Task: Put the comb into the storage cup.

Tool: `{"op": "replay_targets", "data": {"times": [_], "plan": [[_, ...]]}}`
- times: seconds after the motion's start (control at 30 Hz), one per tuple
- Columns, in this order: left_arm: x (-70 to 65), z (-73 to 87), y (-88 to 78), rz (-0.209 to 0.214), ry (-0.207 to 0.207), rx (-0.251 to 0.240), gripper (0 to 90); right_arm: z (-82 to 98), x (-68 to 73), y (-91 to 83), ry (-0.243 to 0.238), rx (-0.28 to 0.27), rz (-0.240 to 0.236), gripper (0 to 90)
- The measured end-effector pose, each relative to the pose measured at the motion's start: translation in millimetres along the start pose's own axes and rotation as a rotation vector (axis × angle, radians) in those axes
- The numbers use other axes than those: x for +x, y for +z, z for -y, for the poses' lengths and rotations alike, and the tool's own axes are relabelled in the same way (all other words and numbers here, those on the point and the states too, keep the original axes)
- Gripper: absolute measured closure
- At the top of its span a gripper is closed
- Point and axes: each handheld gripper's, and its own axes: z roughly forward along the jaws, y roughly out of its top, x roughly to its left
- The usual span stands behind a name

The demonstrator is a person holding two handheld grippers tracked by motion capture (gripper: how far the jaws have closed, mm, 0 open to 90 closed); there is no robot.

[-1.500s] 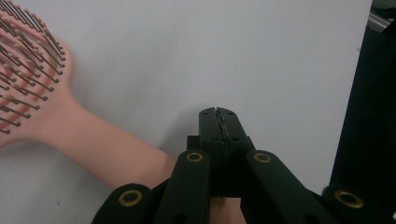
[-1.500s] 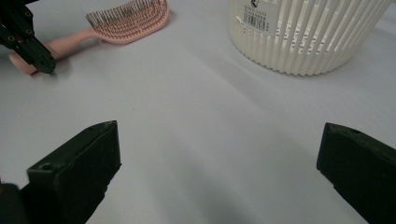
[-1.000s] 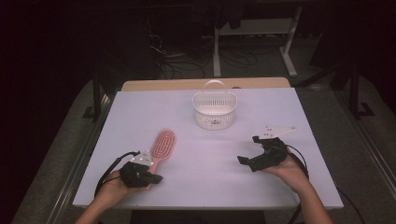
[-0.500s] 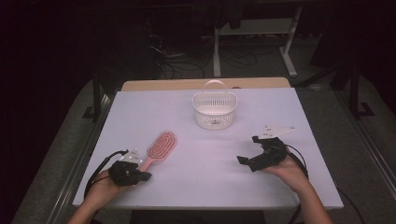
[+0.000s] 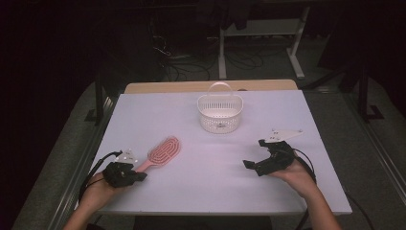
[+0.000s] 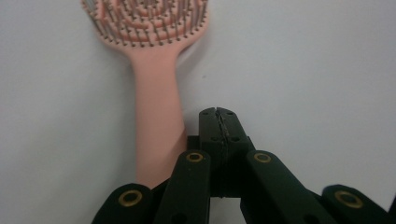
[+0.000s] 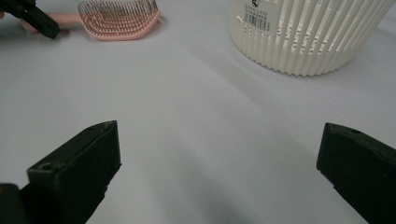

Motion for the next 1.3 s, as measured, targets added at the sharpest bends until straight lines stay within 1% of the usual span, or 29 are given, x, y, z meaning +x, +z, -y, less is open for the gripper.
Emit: {"op": "replay_targets", "data": {"times": [0.17, 0.23, 0.37, 0.47, 0.63, 0.7, 0.73, 0.77, 0.8, 0.83, 0.9, 0.97, 1.07, 1.13, 1.23, 1.3], "plan": [[7.4, 3.8, -3.4, -0.016, -0.021, 0.001, 90.0, 0.0, 0.1, 0.3, -0.001, 0.002, -0.001, 0.0], [8.3, 4.5, -3.5, -0.011, -0.027, -0.002, 90.0, 0.0, 0.2, 0.4, 0.000, 0.002, -0.001, 0.0], [8.6, 4.1, -3.3, -0.009, -0.023, 0.000, 90.0, 0.0, 0.3, 0.5, -0.001, 0.002, -0.001, 0.0], [9.8, 3.7, -6.3, 0.010, -0.038, -0.031, 90.0, 0.0, 0.5, 0.7, 0.000, 0.003, -0.001, 0.0], [9.6, -3.5, -14.1, 0.036, -0.047, -0.129, 89.1, -0.1, 1.3, 1.4, -0.005, 0.003, -0.006, 0.0], [9.9, -7.9, -15.5, 0.051, -0.049, -0.160, 84.2, -0.1, 1.5, 1.5, -0.004, 0.003, -0.008, 0.0], [9.7, -10.3, -16.0, 0.062, -0.059, -0.182, 81.5, -0.1, 1.5, 1.7, -0.005, 0.003, -0.008, 0.0], [9.5, -13.1, -16.5, 0.064, -0.054, -0.191, 79.5, -0.2, 1.6, 1.7, -0.005, 0.004, -0.008, 0.0], [9.1, -16.0, -16.9, 0.058, -0.047, -0.200, 76.0, -0.2, 1.6, 1.7, -0.004, 0.003, -0.009, 0.0], [8.7, -18.9, -17.4, 0.056, -0.049, -0.217, 71.3, -0.2, 1.6, 1.7, -0.004, 0.002, -0.010, 0.0], [8.8, -24.4, -18.4, 0.069, -0.054, -0.248, 65.5, -0.3, 1.8, 1.7, -0.002, 0.001, -0.011, 0.0], [9.1, -29.4, -19.4, 0.077, -0.047, -0.274, 60.0, -0.3, 1.9, 1.8, -0.004, 0.001, -0.011, 0.0], [8.4, -37.0, -20.4, 0.094, -0.031, -0.308, 53.6, -0.4, 1.8, 1.3, -0.003, 0.000, -0.012, 0.0], [7.5, -42.6, -20.8, 0.095, -0.010, -0.322, 50.3, -0.3, 1.5, 1.0, -0.002, -0.002, -0.012, 0.0], [6.5, -50.5, -20.9, 0.114, 0.002, -0.348, 47.5, -0.4, 1.6, 0.9, -0.001, -0.003, -0.012, 0.0], [5.9, -54.7, -19.9, 0.122, 0.010, -0.356, 45.2, -0.4, 1.7, 1.0, -0.002, -0.002, -0.013, 0.0]]}}
